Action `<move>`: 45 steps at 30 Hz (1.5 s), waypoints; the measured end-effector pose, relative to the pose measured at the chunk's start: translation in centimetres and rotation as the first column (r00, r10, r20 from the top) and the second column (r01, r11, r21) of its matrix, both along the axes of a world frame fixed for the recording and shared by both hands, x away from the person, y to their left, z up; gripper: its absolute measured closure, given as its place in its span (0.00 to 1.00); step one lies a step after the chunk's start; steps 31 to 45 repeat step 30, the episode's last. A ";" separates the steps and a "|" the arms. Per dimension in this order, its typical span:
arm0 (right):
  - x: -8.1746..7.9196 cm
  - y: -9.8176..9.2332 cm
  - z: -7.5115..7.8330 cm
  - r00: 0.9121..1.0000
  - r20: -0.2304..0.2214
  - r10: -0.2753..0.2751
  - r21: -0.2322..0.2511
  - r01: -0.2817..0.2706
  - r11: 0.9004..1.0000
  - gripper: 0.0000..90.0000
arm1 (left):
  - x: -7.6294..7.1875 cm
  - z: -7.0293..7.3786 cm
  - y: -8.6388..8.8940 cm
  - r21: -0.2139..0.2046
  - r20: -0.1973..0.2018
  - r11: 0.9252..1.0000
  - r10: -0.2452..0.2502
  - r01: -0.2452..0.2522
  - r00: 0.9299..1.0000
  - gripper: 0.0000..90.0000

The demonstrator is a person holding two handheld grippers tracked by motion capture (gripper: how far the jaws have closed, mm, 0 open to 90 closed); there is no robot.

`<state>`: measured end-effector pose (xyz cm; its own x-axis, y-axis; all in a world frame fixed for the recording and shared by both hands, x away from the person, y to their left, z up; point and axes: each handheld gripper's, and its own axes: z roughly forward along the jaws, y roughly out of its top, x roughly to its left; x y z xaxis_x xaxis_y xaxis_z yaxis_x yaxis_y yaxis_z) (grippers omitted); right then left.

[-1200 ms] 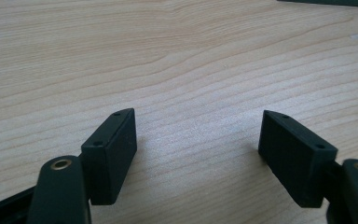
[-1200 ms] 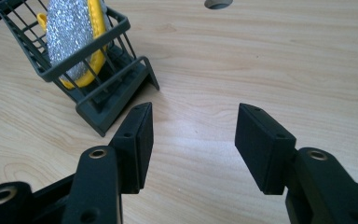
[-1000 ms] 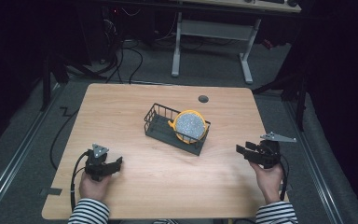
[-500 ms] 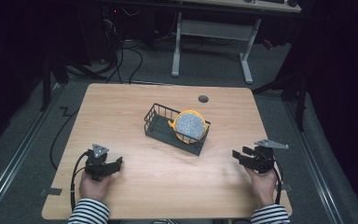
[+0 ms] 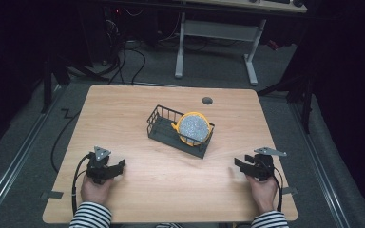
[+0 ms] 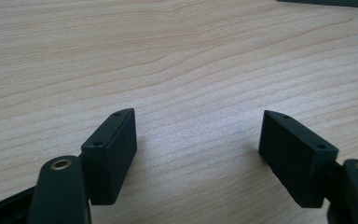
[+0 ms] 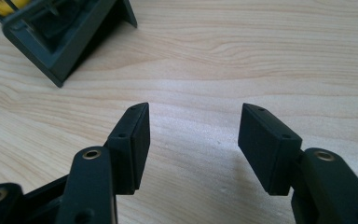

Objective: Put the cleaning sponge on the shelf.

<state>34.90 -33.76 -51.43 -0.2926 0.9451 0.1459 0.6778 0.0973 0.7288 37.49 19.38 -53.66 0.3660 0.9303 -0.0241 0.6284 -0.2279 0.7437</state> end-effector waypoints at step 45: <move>-0.3 1.5 -1.6 0.999 0.037 0.031 -0.160 -0.024 0.987 0.42 | 0.0 0.0 -0.1 0.010 0.000 1.000 -0.002 0.002 1.000 0.31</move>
